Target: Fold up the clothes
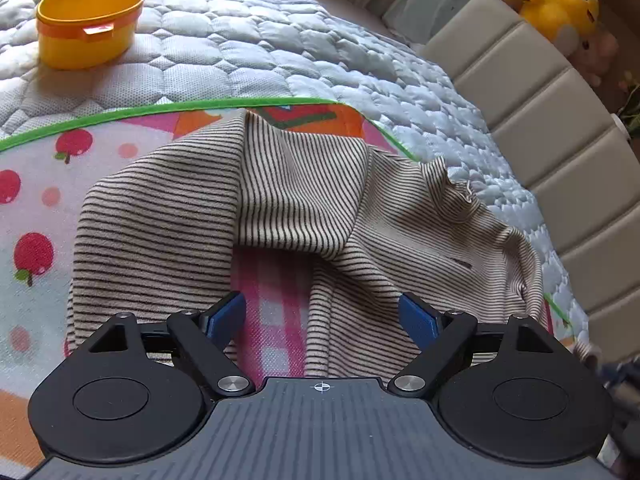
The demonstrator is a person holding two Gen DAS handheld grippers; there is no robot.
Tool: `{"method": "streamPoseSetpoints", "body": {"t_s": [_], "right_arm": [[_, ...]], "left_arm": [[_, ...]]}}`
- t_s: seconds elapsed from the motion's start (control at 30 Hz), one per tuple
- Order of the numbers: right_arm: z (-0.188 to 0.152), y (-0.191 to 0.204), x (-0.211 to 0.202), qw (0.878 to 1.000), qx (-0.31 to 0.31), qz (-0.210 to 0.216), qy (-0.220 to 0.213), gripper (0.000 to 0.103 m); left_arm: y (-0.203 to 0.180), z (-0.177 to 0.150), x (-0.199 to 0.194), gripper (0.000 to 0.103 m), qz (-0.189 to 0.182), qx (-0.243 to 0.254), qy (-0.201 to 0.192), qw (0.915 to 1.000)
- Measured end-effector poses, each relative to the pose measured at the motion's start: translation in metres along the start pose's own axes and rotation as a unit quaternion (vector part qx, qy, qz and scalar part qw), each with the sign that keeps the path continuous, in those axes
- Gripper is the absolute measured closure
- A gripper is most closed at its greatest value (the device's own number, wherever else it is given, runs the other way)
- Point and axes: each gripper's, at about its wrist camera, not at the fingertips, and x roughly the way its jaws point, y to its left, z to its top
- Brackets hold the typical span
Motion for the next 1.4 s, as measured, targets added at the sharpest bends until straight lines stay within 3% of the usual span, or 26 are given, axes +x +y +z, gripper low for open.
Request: {"method": "streamPoseSetpoints", "body": {"t_s": [0.1,0.23,0.43,0.73,0.83,0.97,1.13,1.27,1.4], "right_arm": [[0.043,-0.060,-0.015,0.993,0.082,-0.065,-0.049,0.094],[0.097,-0.080,-0.034,0.982,0.146,-0.040,-0.114,0.094],[0.144,-0.007,-0.007,0.983,0.125,0.040,-0.127,0.094],[0.154,0.094,0.038,0.982,0.111,0.109,-0.107,0.091],[0.155,0.100,0.035,0.980,0.114,0.115,-0.119,0.077],[0.137,0.084,0.021,0.973,0.152,0.123,-0.123,0.060],[0.070,0.068,-0.004,0.966,0.211,0.112,-0.097,0.033],[0.011,0.068,-0.022,0.955,0.257,0.121,-0.087,0.000],[-0.029,0.071,-0.009,0.941,0.292,0.158,-0.070,0.000]], "left_arm": [[0.003,0.003,-0.001,0.014,-0.010,-0.012,0.001,0.9999],[0.007,0.007,-0.001,0.012,-0.022,-0.027,0.002,0.9994],[0.014,0.010,0.000,0.012,-0.030,-0.044,0.008,0.9985],[0.015,0.011,0.000,0.009,-0.042,-0.038,0.018,0.9982],[0.015,0.011,0.003,0.009,-0.044,-0.034,0.021,0.9982],[0.014,0.010,0.004,0.009,-0.046,-0.026,0.020,0.9984],[0.010,0.009,0.003,0.009,-0.041,-0.009,0.015,0.9990],[0.006,0.010,-0.015,0.009,-0.020,0.032,-0.010,0.9992],[-0.001,0.016,-0.052,0.006,-0.027,0.113,-0.034,0.9926]]}}
